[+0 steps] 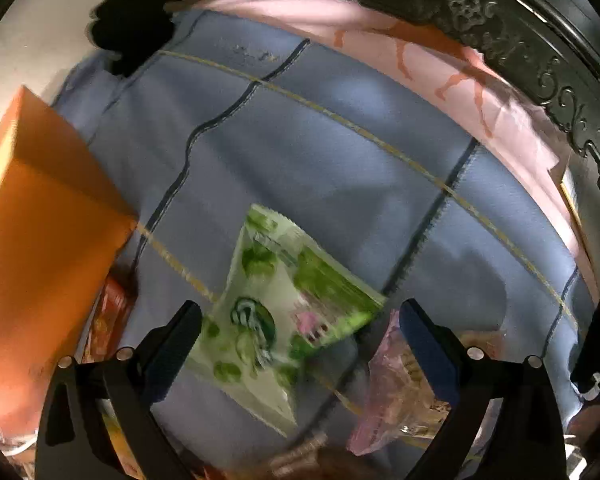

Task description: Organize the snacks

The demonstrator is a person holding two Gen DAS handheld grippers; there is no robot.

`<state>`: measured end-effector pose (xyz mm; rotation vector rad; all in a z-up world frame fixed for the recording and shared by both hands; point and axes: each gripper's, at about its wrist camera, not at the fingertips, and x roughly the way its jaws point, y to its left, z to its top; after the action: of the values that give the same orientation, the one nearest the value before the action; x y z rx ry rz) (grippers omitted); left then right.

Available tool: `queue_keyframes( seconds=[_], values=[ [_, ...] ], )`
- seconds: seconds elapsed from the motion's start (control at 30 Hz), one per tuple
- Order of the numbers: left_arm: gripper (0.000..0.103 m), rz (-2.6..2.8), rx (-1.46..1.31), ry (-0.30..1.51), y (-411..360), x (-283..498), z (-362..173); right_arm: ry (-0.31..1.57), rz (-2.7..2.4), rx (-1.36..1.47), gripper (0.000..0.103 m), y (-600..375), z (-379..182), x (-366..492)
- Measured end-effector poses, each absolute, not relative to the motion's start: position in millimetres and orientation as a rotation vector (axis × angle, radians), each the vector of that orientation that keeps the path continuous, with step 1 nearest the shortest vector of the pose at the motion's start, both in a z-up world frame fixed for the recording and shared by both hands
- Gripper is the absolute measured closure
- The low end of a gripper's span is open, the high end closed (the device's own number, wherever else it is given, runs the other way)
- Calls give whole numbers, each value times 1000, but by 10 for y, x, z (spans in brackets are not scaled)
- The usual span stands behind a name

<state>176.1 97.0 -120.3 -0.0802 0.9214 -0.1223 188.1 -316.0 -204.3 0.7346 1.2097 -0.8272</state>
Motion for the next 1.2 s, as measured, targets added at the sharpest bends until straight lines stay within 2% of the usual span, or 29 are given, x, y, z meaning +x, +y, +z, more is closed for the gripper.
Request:
queue_keyframes(
  seconds=[0.07, 0.1, 0.13, 0.17, 0.2, 0.37, 0.67, 0.73, 0.77, 0.8, 0.83, 0.87, 0.93, 1.0, 1.2],
  values=[
    [68, -133, -87, 929, 988, 1789, -1233, 1232, -788, 767, 4, -3127, -2137, 1938],
    [68, -140, -94, 935, 1001, 1808, -1252, 1225, -771, 774, 7, -3086, -2172, 1937],
    [68, -143, -97, 936, 1006, 1816, -1259, 1225, -781, 736, 15, -3026, -2182, 1936],
    [68, -149, -99, 937, 1011, 1820, -1262, 1218, -780, 705, 32, -3002, -2176, 1942],
    [68, -156, -100, 936, 1017, 1816, -1258, 1212, -768, 679, 40, -2955, -2154, 1933],
    [68, -160, -92, 929, 1049, 1780, -1246, 1185, -664, 752, 72, -3101, -2062, 1721],
    [68, -133, -93, 908, 1070, 1654, -1113, 1117, -408, 727, 84, -3233, -1692, 1385],
    [68, -120, -80, 910, 1043, 1631, -1097, 1118, -393, 720, 83, -3254, -1710, 1353],
    [68, -117, -75, 912, 1037, 1619, -1094, 1139, -397, 709, 72, -3252, -1744, 1366],
    [68, -111, -71, 913, 1022, 1594, -1088, 1152, -421, 691, 53, -3239, -1785, 1353],
    [68, -109, -72, 913, 1016, 1576, -1082, 1153, -456, 677, 13, -3261, -1793, 1397],
    [68, -109, -74, 914, 1014, 1563, -1078, 1128, -497, 670, 3, -3246, -1773, 1395],
    [68, -102, -67, 920, 1014, 1549, -1090, 1108, -560, 620, 4, -3146, -1716, 1503],
    [68, -98, -69, 927, 1033, 1557, -1115, 1166, -593, 532, 4, -3022, -1720, 1694],
    [68, -116, -92, 941, 1079, 1583, -1197, 1279, -754, 482, 4, -2846, -2113, 1965]
  ],
)
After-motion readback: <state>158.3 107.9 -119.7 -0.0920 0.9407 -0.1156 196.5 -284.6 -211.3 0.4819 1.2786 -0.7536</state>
